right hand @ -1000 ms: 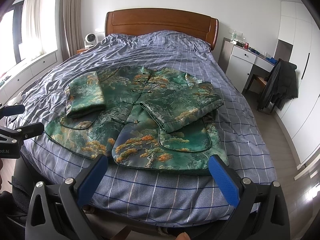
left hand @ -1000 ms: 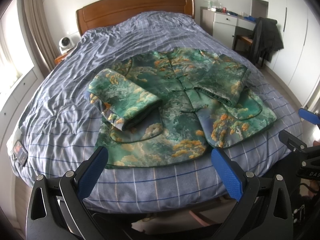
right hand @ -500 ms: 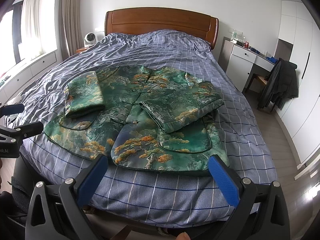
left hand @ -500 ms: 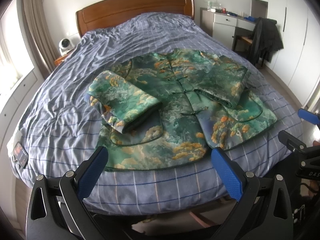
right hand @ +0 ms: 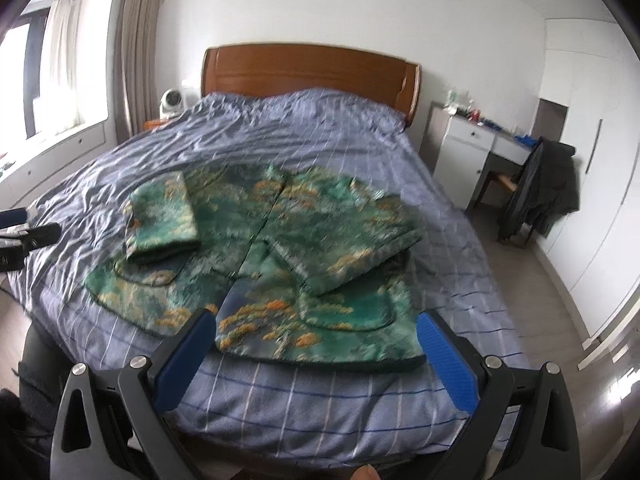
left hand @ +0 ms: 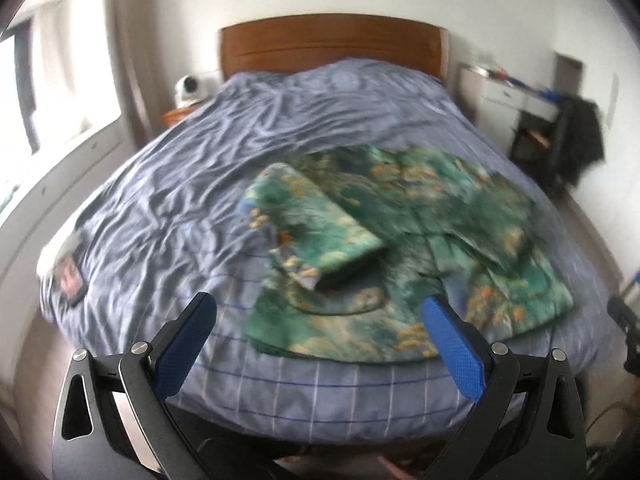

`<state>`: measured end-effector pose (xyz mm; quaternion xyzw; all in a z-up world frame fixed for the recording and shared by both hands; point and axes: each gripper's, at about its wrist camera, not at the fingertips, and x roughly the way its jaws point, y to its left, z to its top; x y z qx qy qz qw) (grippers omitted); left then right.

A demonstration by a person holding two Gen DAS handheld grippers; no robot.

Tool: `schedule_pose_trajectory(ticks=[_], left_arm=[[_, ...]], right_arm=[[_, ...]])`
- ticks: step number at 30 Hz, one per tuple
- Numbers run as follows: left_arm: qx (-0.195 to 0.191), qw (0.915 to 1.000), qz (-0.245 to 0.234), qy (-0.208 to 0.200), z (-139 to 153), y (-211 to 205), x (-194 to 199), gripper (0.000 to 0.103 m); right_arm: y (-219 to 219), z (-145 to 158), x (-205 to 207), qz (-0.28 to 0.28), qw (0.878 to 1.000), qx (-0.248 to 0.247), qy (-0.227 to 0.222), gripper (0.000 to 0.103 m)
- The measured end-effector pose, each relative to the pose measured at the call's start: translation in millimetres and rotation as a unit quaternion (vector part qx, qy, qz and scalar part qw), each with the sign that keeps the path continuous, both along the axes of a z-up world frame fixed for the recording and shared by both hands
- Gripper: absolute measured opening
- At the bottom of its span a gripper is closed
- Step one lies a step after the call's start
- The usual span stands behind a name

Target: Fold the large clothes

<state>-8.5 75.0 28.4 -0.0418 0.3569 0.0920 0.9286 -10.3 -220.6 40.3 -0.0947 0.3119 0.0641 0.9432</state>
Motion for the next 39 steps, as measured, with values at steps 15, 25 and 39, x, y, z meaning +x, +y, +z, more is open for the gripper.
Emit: schedule_pose_trajectory(ticks=[15, 25, 39], left_arm=[[-0.045, 0.999, -0.002, 0.004, 0, 3, -1, 0.103], [-0.016, 0.9992, -0.036, -0.004, -10, -4, 7, 0.103], [0.053, 0.9956, -0.06, 0.049, -52, -10, 28, 0.103]], right_arm=[[-6, 1, 30, -0.002, 1.0, 0.012, -0.018, 0.102], [40, -109, 166, 0.177, 0.974, -0.132, 0.042, 0.101], [-102, -39, 220, 0.008, 0.997, 0.05, 0.055, 0.014]])
